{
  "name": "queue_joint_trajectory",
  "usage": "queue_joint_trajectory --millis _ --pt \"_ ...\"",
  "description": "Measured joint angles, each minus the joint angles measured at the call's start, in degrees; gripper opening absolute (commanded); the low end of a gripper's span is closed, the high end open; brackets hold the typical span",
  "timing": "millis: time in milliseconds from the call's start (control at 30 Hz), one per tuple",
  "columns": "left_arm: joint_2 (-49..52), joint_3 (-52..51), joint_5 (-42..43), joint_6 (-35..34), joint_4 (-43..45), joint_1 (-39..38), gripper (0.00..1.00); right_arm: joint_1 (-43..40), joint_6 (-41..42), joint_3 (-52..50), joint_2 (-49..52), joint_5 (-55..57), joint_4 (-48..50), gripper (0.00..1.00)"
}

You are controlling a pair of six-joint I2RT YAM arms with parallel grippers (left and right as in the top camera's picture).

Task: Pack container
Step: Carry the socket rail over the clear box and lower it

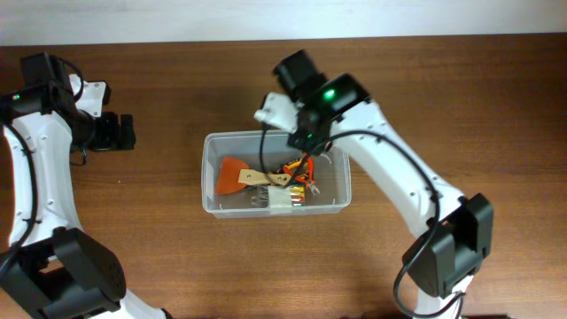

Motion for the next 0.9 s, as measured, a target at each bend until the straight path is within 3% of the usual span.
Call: queue_joint_trajectory --millis 333,533,633,900 --pt "0.00 0.00 0.00 0.00 0.00 0.00 0.99 4.55 -4.20 -1.05 0.00 -4.98 -2.84 0.17" --pt "0.00 0.00 0.00 0.00 0.00 0.00 0.99 4.24 -5.49 -6.49 0.00 -6.64 1.77 0.17" --pt "0.00 0.00 0.00 0.00 0.00 0.00 0.99 4.02 -5.62 -9.05 0.00 -7.34 3.67 0.29" --pt "0.00 0.00 0.00 0.00 0.00 0.00 0.99 3.21 -6.10 -10.82 0.00 -8.48 4.90 0.30"
